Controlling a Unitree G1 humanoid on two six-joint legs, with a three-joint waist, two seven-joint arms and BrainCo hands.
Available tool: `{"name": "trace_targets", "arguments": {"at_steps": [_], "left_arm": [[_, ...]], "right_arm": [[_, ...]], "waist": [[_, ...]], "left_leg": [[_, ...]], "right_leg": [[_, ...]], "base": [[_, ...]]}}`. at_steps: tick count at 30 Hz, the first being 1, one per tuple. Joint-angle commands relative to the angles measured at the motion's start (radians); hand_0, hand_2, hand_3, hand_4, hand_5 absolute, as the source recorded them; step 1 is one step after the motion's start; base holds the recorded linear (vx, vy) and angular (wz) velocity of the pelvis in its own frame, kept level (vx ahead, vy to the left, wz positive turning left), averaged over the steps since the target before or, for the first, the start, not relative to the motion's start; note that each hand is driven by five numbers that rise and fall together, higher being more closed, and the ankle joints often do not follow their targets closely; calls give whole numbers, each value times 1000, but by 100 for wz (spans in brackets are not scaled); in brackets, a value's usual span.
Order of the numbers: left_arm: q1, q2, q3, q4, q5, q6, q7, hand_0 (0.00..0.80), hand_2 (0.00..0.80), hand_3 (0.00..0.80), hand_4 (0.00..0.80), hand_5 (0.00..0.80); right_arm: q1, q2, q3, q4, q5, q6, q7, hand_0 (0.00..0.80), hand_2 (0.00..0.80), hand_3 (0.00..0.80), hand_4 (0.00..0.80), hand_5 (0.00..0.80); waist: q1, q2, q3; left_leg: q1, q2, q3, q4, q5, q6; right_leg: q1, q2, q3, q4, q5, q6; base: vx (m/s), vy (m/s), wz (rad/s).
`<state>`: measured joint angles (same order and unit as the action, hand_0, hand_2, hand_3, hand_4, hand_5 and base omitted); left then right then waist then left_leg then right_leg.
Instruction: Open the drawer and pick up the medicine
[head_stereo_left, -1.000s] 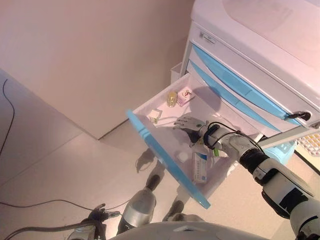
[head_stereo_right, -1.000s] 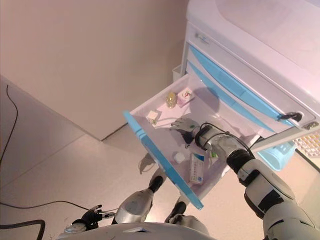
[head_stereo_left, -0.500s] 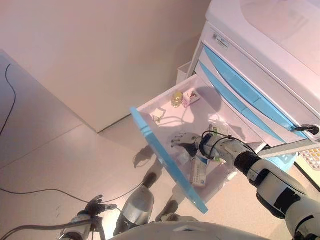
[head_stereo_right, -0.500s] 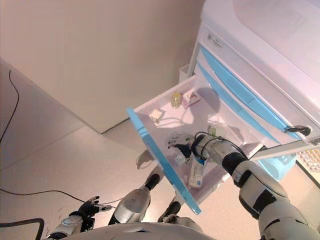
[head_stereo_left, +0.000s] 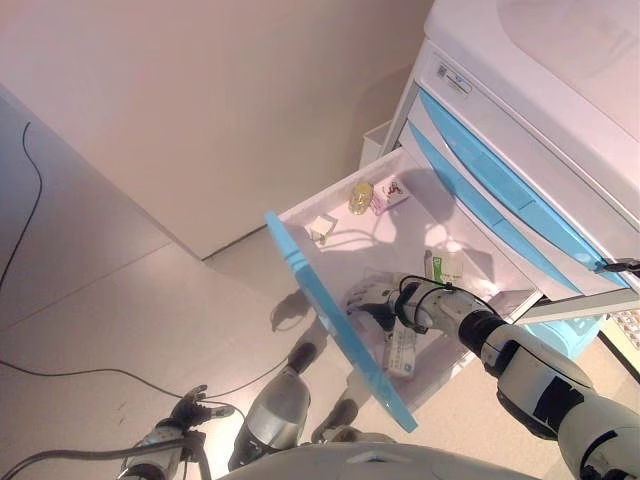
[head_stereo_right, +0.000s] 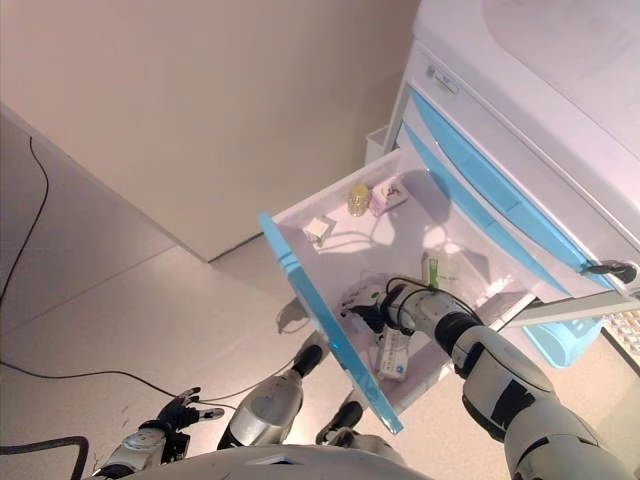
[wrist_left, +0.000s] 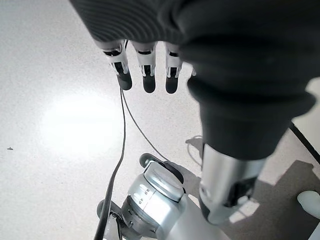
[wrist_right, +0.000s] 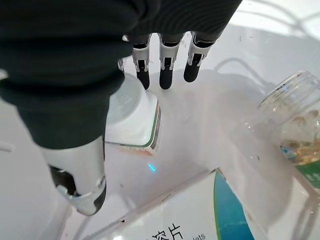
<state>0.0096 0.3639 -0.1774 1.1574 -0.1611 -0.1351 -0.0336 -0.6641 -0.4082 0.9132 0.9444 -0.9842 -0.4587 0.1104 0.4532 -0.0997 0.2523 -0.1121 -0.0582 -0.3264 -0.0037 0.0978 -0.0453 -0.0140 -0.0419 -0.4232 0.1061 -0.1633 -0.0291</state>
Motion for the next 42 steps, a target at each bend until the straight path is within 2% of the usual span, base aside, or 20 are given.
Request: {"name": "trace_targets", "arguments": {"at_steps": [1, 5, 10, 17, 18, 19, 20, 21, 29, 42], "left_arm": [[-6, 16, 7, 21, 24, -22, -2, 0, 0, 0, 0, 0], [-11, 13, 4, 21, 17, -25, -2, 0, 0, 0, 0, 0], [-14, 6, -7, 17, 9, -31, 1, 0, 0, 0, 0, 0], [-16, -5, -20, 16, -6, -32, 10, 0, 0, 0, 0, 0], [-18, -6, -23, 15, -9, -32, 11, 0, 0, 0, 0, 0], [-20, -7, -23, 17, -11, -33, 10, 0, 0, 0, 0, 0], [-23, -8, -27, 15, -16, -31, 11, 0, 0, 0, 0, 0], [-24, -9, -27, 15, -19, -31, 11, 0, 0, 0, 0, 0], [-30, -10, -27, 10, -18, -31, 14, 0, 0, 0, 0, 0], [-11, -1, -10, 16, 10, -27, 13, 0, 0, 0, 0, 0]], "right_arm": [[4, 9, 20, -31, 10, 14, -11, 0, 0, 0, 0, 0], [21, 18, 10, -9, -1, 45, -28, 0, 0, 0, 0, 0], [48, 24, -27, 18, 6, 141, -87, 0, 0, 0, 0, 0], [77, 28, -64, 34, -27, 176, -124, 0, 0, 0, 0, 0], [78, 28, -66, 37, -28, 180, -126, 154, 154, 154, 154, 154], [77, 27, -68, 39, -32, 180, -123, 433, 433, 433, 433, 433], [77, 29, -67, 40, -34, 187, -121, 574, 574, 574, 574, 574], [78, 30, -68, 41, -42, 187, -120, 800, 800, 800, 800, 800], [90, 24, -63, 40, -63, 176, -112, 800, 800, 800, 800, 800], [125, -2, -75, 35, -69, 183, -152, 800, 800, 800, 800, 800]], "waist": [[6, -3, 26], [1, 3, 29], [-9, 14, 32], [-25, 30, 39], [-27, 33, 39], [-29, 36, 40], [-31, 38, 41], [-32, 40, 41], [-36, 41, 38], [-36, 21, 6]], "left_leg": [[0, -72, -26, -13, -59, 34], [-5, -72, -23, -15, -56, 35], [-7, -73, -21, -21, -52, 37], [-10, -75, -14, -24, -50, 42], [-12, -76, -13, -23, -50, 42], [-14, -77, -12, -22, -50, 42], [-14, -77, -11, -22, -50, 42], [-14, -77, -10, -22, -49, 43], [-8, -80, -13, -25, -52, 46], [21, -75, -17, -29, -57, 47]], "right_leg": [[22, -32, 11, -45, 81, 56], [16, -33, 12, -45, 82, 57], [8, -34, 12, -47, 87, 60], [-1, -35, 19, -51, 95, 64], [-3, -36, 20, -51, 97, 65], [-6, -36, 21, -51, 97, 65], [-7, -37, 22, -51, 97, 65], [-8, -38, 23, -50, 98, 65], [-7, -38, 29, -48, 96, 66], [23, -34, 35, -52, 94, 68]], "base": [[0, 0, 0], [0, 0, 0], [0, 0, 0], [0, 0, 0], [0, 0, 0], [0, 0, 0], [-12, 26, -4], [-7, 22, -3], [0, 0, 0], [8, -4, 0]]}}
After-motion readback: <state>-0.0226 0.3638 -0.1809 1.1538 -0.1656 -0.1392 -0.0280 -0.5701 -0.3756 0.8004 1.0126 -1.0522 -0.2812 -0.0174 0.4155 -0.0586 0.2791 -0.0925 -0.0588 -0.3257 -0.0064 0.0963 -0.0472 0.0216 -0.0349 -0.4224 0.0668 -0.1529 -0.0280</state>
